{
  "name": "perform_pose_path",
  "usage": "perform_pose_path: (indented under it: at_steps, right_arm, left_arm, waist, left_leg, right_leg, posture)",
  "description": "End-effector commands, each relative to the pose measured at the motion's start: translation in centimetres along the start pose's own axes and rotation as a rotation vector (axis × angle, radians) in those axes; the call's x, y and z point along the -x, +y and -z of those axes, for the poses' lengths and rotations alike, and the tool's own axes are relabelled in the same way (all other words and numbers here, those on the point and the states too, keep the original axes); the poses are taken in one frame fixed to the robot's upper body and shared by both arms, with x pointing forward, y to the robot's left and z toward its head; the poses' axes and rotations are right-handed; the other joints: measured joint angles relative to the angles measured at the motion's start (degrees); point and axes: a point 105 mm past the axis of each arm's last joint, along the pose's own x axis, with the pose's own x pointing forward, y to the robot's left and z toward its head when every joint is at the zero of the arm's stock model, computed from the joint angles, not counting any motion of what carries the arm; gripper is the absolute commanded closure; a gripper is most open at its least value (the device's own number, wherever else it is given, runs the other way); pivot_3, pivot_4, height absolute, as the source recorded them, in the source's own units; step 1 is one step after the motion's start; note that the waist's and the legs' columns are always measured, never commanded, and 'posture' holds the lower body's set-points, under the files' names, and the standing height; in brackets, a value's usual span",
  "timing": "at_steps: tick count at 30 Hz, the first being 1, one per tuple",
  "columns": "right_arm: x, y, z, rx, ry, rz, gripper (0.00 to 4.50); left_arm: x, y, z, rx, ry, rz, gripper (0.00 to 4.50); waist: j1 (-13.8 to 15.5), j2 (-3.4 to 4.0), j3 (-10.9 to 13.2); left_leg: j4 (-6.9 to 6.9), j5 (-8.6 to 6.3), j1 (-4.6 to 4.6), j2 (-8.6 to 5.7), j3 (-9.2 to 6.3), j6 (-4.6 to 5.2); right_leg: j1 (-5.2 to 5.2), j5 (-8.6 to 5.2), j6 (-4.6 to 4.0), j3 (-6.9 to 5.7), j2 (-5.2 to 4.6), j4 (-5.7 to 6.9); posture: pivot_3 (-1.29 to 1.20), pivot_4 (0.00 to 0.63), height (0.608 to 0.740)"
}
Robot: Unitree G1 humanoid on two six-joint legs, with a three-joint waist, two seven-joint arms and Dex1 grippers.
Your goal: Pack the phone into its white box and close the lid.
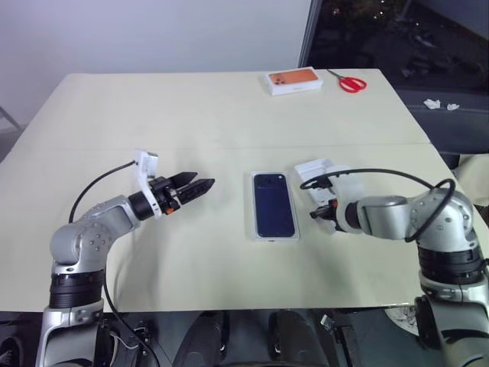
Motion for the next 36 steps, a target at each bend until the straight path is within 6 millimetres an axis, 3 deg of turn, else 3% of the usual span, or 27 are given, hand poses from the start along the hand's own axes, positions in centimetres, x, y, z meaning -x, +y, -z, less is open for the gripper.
perform_pose_path:
  at_steps: [1, 4, 7, 9, 13, 17, 22, 27, 32, 36]
  right_arm:
    - [1.4, -1.1, -3.9, -0.088, -0.169, 0.013, 4.43]
    - [1.9, 0.5, -6.5, -0.122, -0.290, -0.094, 4.43]
    - [2.7, 4.9, -8.5, -0.300, -0.404, -0.453, 4.43]
    - [4.0, 7.4, -9.1, -0.288, -0.447, -0.643, 4.43]
    - [5.0, 9.9, -8.4, -0.126, -0.447, -0.764, 4.43]
    - [5.6, 11.8, -8.1, -0.151, -0.463, -0.904, 4.43]
    - [6.0, 13.6, -7.2, -0.283, -0.404, -1.112, 4.43]
    - [6.0, 14.3, -7.5, -0.524, -0.338, -1.241, 4.43]
    - [5.7, 15.8, -5.1, -0.601, -0.215, -1.276, 4.43]
    - [5.3, 16.2, -4.3, -0.658, -0.162, -1.268, 4.43]
  left_arm:
    - [0.2, -0.6, -1.8, -0.056, -0.051, 0.013, 0.00]
    - [0.2, -0.4, -2.0, -0.068, -0.060, 0.002, 0.00]
    - [0.4, 0.0, -2.6, -0.076, -0.079, -0.017, 0.00]
    - [0.5, 0.0, -2.8, -0.077, -0.084, -0.016, 0.00]
    - [0.7, 0.1, -3.0, -0.074, -0.092, -0.019, 0.00]
    - [0.9, 0.1, -3.3, -0.075, -0.104, -0.017, 0.00]
    - [1.8, -0.2, -4.0, -0.122, -0.116, -0.018, 0.00]
    - [2.6, -0.1, -4.1, -0.109, -0.121, -0.015, 0.00]
    - [2.4, -0.2, -3.6, -0.090, -0.122, -0.015, 0.00]
    - [2.1, -0.5, -2.8, -0.077, -0.107, -0.006, 0.00]
  waist:
    - [0.0, 0.00, 0.0]
    - [-0.1, 0.00, 0.0]
    - [-0.3, -0.01, 0.0]
    - [-0.3, 0.02, 0.0]
    - [0.1, 0.03, 0.0]
    - [-0.1, 0.02, 0.0]
    - [-0.4, 0.02, 0.0]
    - [-0.2, 0.03, 0.0]
    - [-0.2, 0.03, 0.0]
    - [-0.3, 0.03, 0.0]
  left_leg:
    - [-0.01, 0.00, 0.00, 0.01, 0.00, 0.00]
    - [-0.02, 0.00, 0.00, 0.05, 0.00, 0.00]
    - [-0.02, 0.00, 0.01, 0.09, 0.00, 0.00]
    - [-0.02, 0.01, 0.01, 0.10, 0.01, -0.01]
    - [0.03, 0.00, -0.02, 0.02, 0.02, 0.00]
    - [0.04, -0.02, 0.00, 0.01, 0.02, 0.03]
    - [-0.02, 0.01, 0.00, 0.06, 0.02, -0.02]
    - [-0.03, 0.02, 0.00, 0.05, 0.02, -0.04]
    - [-0.02, 0.01, -0.01, 0.04, 0.02, -0.03]
    - [-0.02, 0.01, -0.01, 0.04, 0.03, -0.03]
  right_leg:
    - [-0.01, 0.00, 0.00, 0.00, 0.01, 0.00]
    - [-0.01, 0.00, 0.00, 0.01, 0.06, -0.01]
    - [-0.01, 0.00, 0.00, 0.02, 0.10, 0.00]
    - [-0.06, 0.00, 0.01, 0.04, 0.11, 0.07]
    - [-0.05, 0.00, 0.00, 0.04, 0.06, 0.06]
    - [-0.05, 0.00, 0.01, 0.05, 0.04, 0.07]
    - [-0.15, 0.00, 0.00, 0.11, 0.07, 0.13]
    - [-0.16, 0.00, 0.00, 0.11, 0.05, 0.14]
    - [-0.12, 0.00, 0.00, 0.10, 0.01, 0.10]
    - [-0.14, 0.00, 0.00, 0.11, 0.03, 0.13]
  posture:
    - [0.00, 0.150, 0.740]
    - [0.00, 0.150, 0.740]
    - [0.00, 0.150, 0.740]
    - [0.00, 0.150, 0.740]
    - [0.00, 0.150, 0.740]
    - [0.00, 0.150, 0.740]
    - [0.00, 0.150, 0.740]
    - [0.00, 0.150, 0.740]
    - [0.00, 0.150, 0.740]
    - [0.00, 0.150, 0.740]
